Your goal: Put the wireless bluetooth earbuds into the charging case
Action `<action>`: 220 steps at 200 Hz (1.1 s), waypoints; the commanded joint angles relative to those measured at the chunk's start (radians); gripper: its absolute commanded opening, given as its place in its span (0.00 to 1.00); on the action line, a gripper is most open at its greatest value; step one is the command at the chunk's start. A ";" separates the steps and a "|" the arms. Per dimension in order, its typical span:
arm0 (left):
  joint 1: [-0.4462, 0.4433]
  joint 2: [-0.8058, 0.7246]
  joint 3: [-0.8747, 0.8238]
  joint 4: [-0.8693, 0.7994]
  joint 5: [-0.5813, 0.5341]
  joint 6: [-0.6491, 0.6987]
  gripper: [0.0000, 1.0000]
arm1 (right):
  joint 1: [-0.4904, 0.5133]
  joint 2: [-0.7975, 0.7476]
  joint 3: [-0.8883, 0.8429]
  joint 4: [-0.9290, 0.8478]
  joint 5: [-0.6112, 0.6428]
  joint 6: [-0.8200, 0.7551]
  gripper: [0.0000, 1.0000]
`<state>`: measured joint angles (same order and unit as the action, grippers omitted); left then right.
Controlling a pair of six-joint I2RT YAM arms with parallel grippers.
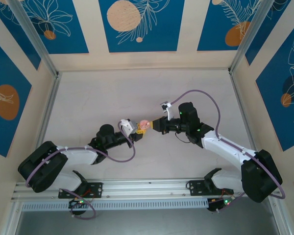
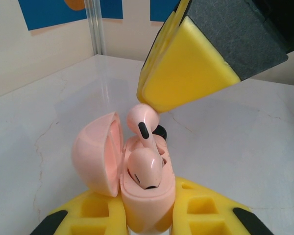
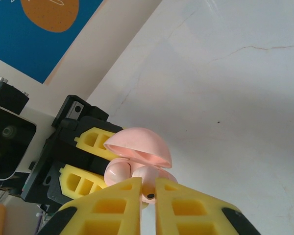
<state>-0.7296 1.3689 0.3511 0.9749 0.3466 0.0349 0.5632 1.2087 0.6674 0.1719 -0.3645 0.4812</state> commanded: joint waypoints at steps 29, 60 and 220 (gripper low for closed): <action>-0.007 -0.024 0.000 0.027 0.019 0.017 0.08 | 0.009 0.020 0.005 0.007 -0.071 -0.024 0.13; -0.007 -0.022 0.000 0.031 0.020 0.020 0.08 | 0.008 0.018 0.008 0.002 -0.088 -0.037 0.13; -0.007 -0.018 -0.023 0.117 0.067 0.008 0.09 | -0.018 -0.001 0.018 -0.053 -0.129 -0.101 0.16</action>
<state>-0.7300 1.3624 0.3279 1.0225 0.3771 0.0349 0.5491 1.2213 0.6678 0.1349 -0.4572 0.4061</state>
